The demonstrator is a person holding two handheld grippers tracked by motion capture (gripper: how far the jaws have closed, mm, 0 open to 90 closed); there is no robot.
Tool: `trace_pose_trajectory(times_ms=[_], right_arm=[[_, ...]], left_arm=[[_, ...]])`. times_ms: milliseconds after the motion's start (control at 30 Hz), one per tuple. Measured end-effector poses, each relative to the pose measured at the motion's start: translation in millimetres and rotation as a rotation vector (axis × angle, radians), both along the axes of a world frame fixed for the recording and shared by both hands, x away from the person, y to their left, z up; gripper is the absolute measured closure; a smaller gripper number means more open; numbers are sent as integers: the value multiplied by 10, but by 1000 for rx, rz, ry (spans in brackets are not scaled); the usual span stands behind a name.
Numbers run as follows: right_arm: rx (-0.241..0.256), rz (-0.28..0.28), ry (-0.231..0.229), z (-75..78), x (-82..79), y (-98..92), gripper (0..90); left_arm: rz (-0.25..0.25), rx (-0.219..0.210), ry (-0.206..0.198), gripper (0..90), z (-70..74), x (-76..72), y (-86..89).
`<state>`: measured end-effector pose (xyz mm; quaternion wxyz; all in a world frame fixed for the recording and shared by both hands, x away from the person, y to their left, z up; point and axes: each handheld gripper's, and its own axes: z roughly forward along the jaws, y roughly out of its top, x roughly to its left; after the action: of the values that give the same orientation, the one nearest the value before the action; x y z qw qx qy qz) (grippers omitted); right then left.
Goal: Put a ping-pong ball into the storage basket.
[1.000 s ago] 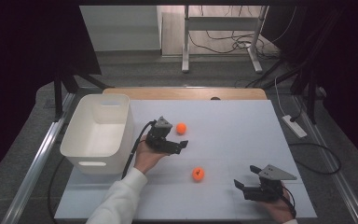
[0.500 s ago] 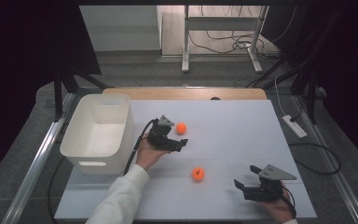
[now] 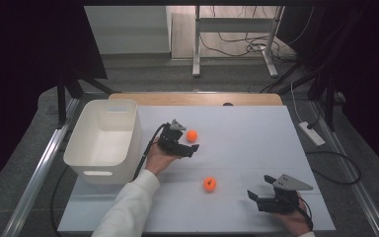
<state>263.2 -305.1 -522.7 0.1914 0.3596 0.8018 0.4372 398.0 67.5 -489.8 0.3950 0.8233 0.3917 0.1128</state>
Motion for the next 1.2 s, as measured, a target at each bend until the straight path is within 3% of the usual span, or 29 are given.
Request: trace_pose_trajectory(times_ms=[633, 900, 1200], right_arm=[[-3, 1, 3, -7, 5, 3, 135], [4, 1, -5, -2, -1, -8, 136], [7, -4, -14, 5, 1, -8, 140]], left_arm=[[38, 6, 28, 95, -92, 254, -72], [41, 39, 29, 100, -122, 327, -86], [60, 40, 53, 110, -205, 433, -88]])
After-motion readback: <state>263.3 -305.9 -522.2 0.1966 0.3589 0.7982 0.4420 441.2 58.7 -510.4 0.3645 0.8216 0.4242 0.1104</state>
